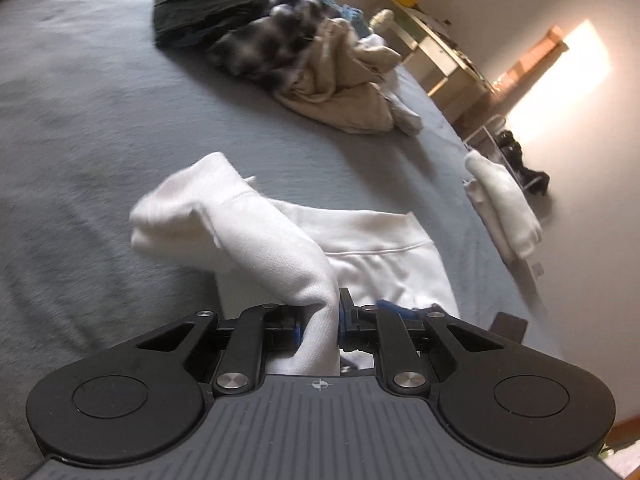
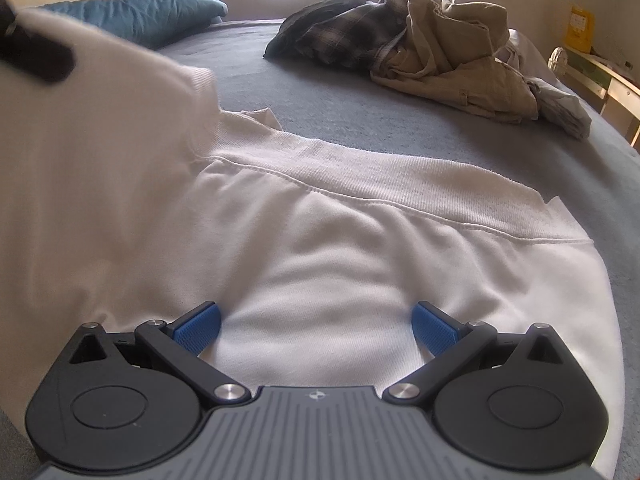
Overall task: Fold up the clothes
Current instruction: 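Lift the gripped edge with the left tool and fold it over the sweatshirt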
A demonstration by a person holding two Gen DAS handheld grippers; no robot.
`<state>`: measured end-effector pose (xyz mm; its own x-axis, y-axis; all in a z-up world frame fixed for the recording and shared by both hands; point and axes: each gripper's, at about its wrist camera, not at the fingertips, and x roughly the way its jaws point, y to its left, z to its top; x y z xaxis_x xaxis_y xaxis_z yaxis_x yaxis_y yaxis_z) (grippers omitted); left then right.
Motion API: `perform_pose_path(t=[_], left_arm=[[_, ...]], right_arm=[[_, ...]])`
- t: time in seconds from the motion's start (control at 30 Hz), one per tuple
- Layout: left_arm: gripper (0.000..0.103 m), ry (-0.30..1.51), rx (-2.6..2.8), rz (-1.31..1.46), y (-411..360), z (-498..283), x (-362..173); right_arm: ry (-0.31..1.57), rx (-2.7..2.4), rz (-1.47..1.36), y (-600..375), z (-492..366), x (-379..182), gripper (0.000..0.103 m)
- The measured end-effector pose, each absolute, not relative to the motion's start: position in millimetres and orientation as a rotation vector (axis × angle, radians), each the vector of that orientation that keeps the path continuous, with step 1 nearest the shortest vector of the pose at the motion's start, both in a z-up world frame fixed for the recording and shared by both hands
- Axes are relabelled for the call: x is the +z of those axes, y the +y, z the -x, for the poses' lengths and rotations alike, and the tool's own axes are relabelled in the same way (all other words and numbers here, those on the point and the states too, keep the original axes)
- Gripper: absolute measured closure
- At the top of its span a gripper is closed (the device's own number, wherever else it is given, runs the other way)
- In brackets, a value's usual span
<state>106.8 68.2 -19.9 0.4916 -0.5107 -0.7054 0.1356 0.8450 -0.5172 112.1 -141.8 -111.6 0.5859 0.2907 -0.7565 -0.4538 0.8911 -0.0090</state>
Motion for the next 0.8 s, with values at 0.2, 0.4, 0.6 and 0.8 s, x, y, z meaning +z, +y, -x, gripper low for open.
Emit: perform_pose_path(t=[0.2, 0.4, 0.6, 0.8], left_arm=[[0.090, 1.012, -0.455, 0.397, 36, -114, -17], [0.090, 1.048, -0.503, 0.362, -1, -130, -11], [0.090, 1.088, -0.544, 0.323, -38, -144, -11], [0.090, 1.140, -0.572, 0.277, -71, -157, -20]], right_arm=[[0.819, 0.455, 0.207, -144, -111, -113, 0.000], [0.785, 0.480, 0.204, -147, -109, -115, 0.000], [0.743, 0.524, 0.194, -154, -107, -117, 0.000], [0.709, 0.568, 0.173, -165, -105, -117, 0.000]])
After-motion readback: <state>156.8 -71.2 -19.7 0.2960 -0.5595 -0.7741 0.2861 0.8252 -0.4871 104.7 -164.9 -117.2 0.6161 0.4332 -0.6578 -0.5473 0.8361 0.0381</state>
